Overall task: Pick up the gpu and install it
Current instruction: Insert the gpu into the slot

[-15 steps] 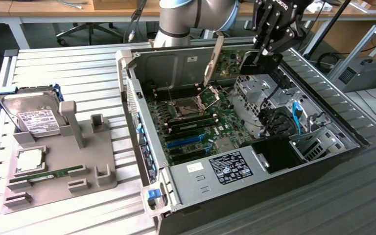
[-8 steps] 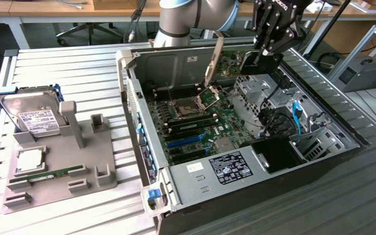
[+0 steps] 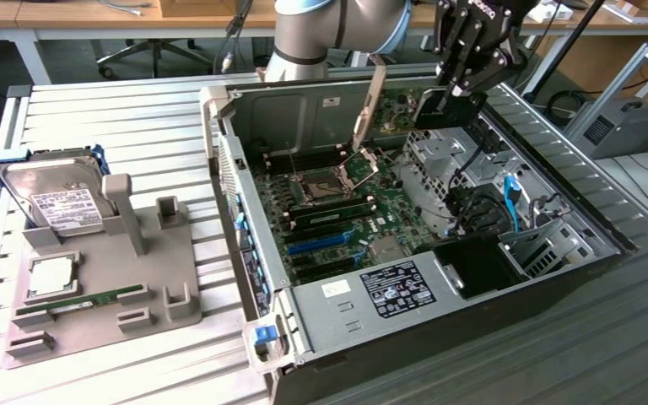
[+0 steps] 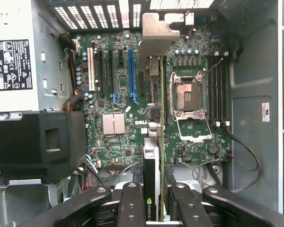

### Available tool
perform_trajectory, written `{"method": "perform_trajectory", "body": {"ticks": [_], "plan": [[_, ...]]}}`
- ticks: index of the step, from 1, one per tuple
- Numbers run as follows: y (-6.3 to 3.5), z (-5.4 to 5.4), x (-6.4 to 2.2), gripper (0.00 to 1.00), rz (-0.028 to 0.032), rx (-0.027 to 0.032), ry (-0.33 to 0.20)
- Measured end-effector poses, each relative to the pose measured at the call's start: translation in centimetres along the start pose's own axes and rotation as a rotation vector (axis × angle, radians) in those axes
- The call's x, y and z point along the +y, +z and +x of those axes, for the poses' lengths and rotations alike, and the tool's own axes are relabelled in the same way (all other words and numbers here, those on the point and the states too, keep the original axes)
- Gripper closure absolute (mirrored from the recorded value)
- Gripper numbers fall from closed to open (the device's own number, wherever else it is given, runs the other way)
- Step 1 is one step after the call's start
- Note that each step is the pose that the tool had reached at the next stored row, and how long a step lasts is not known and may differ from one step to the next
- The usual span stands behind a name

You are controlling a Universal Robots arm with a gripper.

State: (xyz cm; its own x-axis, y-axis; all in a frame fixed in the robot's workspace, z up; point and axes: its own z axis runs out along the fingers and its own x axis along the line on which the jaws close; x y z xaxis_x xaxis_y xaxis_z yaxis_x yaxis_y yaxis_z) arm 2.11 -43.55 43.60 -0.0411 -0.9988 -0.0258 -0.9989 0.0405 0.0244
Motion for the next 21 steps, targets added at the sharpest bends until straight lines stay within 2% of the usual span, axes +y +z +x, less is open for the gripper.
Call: {"method": "perform_trajectory", "body": {"ticks": [4,5,10,17,21], "plan": [[0.35,0.0,0.36,0.73,0.0025,-0.0141,-0.003],[0.45,0.0,0.49,0.73,0.0029,-0.0152,-0.004],[0.82,0.0,1.37,0.73,0.0031,-0.0155,-0.005],[0.83,0.0,1.54,0.73,0.0030,-0.0154,-0.005],[0.85,-0.2,2.63,0.73,0.0032,-0.0155,-0.005]]}}
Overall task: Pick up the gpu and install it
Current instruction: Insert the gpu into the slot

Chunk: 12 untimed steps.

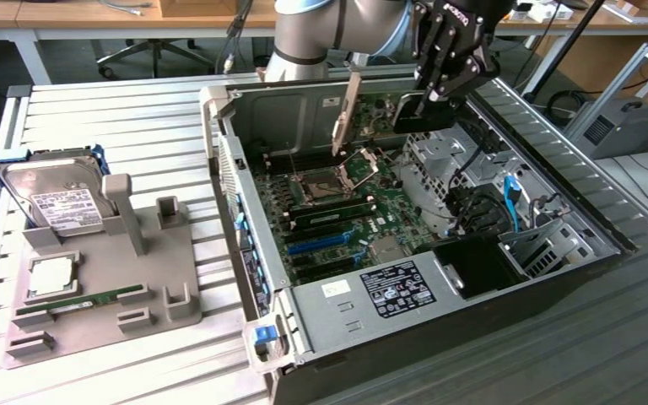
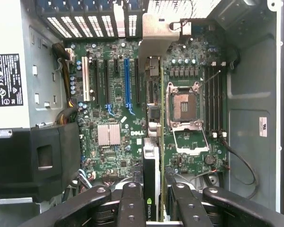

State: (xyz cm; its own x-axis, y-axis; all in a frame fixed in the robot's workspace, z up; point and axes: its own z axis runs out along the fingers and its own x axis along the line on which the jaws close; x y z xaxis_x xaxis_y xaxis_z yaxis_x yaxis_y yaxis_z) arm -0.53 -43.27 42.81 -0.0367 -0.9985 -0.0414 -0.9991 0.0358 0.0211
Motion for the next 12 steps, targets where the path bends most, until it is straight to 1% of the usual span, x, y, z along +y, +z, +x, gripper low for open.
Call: {"method": "perform_trajectory", "body": {"ticks": [5,6,7,10,12], "plan": [[0.00,0.0,0.26,0.73,-0.0001,0.0002,0.000],[0.00,0.0,0.42,0.73,0.0000,0.0002,0.000],[0.03,0.0,1.32,0.73,0.0005,0.0001,0.000],[0.07,-0.1,3.04,0.73,0.0007,0.0000,0.000],[0.21,-0.1,3.05,0.73,0.0007,0.0001,0.000]]}}
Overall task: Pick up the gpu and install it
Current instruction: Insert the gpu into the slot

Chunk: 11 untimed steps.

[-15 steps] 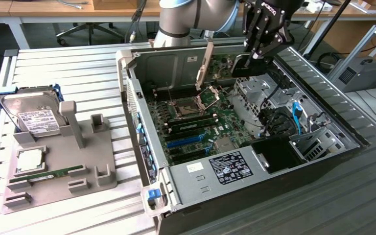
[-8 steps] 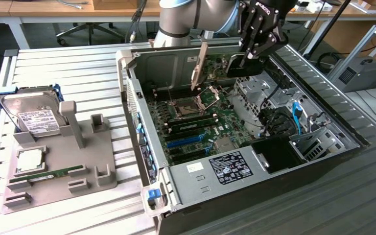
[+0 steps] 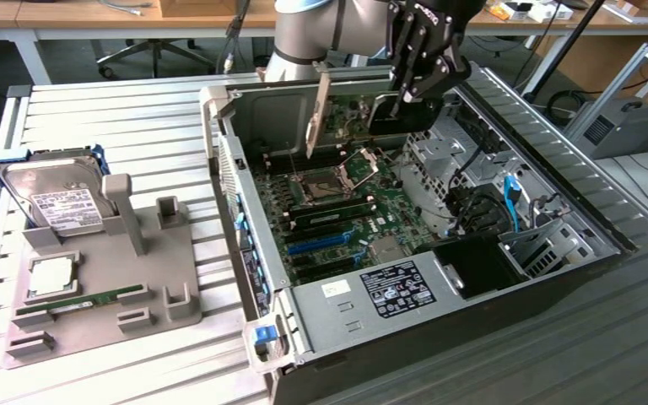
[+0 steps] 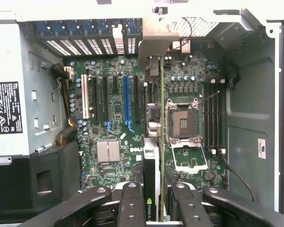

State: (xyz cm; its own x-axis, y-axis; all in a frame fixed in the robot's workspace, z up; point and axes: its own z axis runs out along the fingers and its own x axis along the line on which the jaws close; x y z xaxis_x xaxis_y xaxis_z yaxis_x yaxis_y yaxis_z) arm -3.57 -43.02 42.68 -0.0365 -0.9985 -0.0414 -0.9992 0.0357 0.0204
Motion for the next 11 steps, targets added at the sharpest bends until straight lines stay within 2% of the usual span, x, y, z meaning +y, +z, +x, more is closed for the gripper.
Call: {"method": "perform_trajectory", "body": {"ticks": [11], "plan": [[0.00,0.00,0.00,0.73,0.0000,0.0000,0.000]]}}
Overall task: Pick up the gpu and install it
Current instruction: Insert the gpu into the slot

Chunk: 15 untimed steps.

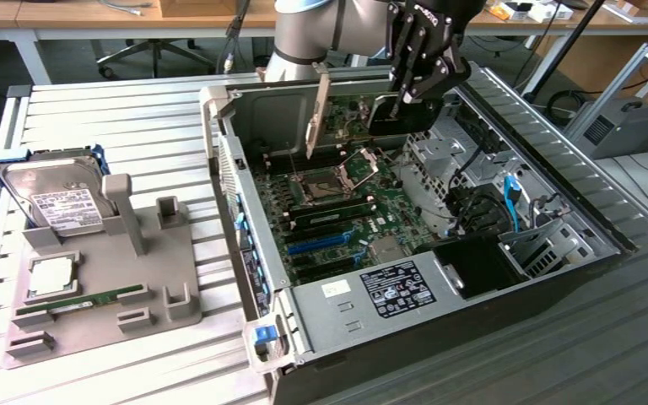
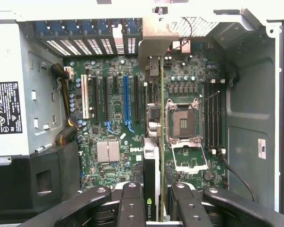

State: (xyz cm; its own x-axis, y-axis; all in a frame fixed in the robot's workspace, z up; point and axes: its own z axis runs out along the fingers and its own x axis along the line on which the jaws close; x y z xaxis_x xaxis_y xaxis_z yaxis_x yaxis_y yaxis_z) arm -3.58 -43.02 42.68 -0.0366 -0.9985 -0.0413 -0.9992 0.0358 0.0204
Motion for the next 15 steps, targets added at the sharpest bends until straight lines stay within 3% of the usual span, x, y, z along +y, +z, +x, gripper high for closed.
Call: {"method": "perform_trajectory", "body": {"ticks": [7,15], "plan": [[0.09,0.0,0.51,0.73,0.0000,-0.0001,0.000],[1.46,0.1,0.49,0.73,0.0000,-0.0001,0.000]]}}
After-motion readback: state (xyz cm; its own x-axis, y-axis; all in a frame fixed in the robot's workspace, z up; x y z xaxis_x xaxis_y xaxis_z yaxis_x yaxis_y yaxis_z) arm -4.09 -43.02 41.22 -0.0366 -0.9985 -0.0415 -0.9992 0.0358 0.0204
